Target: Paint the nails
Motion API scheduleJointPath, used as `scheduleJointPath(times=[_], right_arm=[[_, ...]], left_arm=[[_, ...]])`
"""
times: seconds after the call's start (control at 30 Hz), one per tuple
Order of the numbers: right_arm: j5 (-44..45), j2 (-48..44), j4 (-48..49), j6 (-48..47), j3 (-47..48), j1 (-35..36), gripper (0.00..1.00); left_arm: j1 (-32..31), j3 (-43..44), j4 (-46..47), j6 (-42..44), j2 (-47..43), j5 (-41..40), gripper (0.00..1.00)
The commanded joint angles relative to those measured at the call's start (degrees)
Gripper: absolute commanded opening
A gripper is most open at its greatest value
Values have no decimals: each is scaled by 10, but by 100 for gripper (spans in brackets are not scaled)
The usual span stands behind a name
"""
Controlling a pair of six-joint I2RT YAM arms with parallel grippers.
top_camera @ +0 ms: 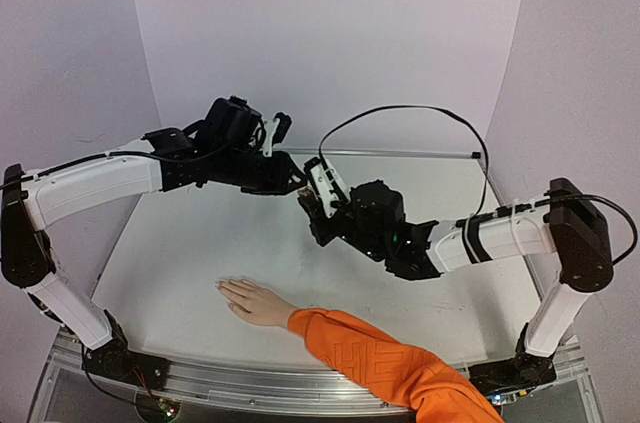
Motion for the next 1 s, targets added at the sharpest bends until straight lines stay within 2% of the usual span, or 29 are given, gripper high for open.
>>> scheduleJointPath(times=[0.0,0.1,0.27,0.43,0.57,0.67,0.87,0.97], right_arm=[[168,30,154,-53,114,27,0],[177,61,174,-91,162,42,0],[133,69,196,-124,184,47,0],[5,42,154,-117,179,43,0],[-183,8,82,-81,174,20,0],[-343,-20,50,-23,167,-23,0],[-659,-39,87,148,173,-123,0],[-817,-15,100,206,212,-133,0]], left_arm=[[-12,-2,-64,-34,-2,-46,0],[-8,-4,-81,-43,-9,-62,0],[3,-22,-87,-44,-21,-56,0],[5,-35,-85,-3,-30,-31,0],[5,-35,-82,80,-29,31,0],[5,-38,-80,170,-30,113,0],[5,-62,-81,321,-43,303,0],[5,-47,-124,378,-30,368,0]])
